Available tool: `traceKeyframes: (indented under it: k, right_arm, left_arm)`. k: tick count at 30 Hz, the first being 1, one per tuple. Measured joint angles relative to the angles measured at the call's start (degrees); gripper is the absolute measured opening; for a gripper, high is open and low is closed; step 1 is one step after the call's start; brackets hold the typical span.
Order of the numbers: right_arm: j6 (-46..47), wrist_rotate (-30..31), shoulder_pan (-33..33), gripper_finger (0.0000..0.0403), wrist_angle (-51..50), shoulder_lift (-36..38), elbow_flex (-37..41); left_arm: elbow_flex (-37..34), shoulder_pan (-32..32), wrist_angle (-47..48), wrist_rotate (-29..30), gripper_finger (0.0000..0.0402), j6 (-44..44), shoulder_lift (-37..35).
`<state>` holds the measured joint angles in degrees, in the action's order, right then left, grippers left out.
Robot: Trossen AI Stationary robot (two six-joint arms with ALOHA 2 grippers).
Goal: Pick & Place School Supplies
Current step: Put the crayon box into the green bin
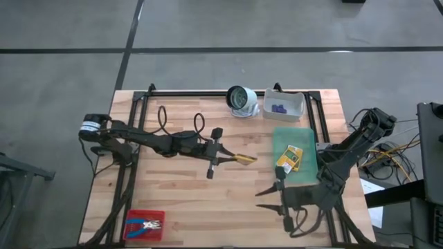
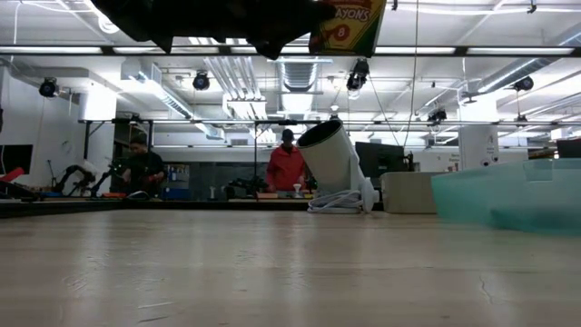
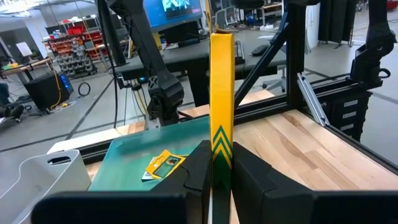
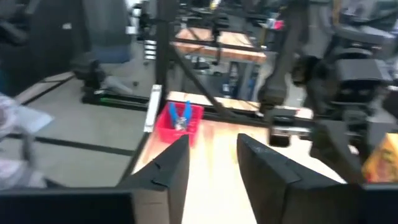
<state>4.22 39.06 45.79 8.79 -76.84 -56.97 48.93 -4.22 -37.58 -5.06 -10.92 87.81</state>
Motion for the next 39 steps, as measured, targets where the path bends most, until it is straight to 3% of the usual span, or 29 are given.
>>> traceKeyframes:
  k: [6, 13, 22, 28, 39]
  right_arm:
    - [-0.45, 7.36, -0.1, 0.0187, 0.01, -0.68, 0.0]
    - [-1.37, 11.21, -0.58, 0.0238, 0.2, -0.96, 0.0]
    - [1.15, 25.04, -0.58, 0.0244, -0.13, -0.96, 0.0]
    - [1.14, 25.62, -0.96, 0.0244, -1.33, -0.94, 0.0]
    - [1.24, 25.43, -4.7, 0.0244, -1.3, -0.94, 0.0]
  left_arm:
    - [0.0, 0.01, 0.07, -0.02, 0.0047, 0.0, 0.0]
    - [0.0, 0.01, -0.52, -0.39, 0.0048, 0.05, 0.0]
    - [2.6, -0.02, -2.43, -7.93, 0.0048, -0.2, -0.13]
    - [3.32, -0.01, -2.39, -8.49, 0.0048, -0.24, -0.13]
    - [3.32, -0.24, -2.4, -15.15, 0.0048, 0.05, -0.13]
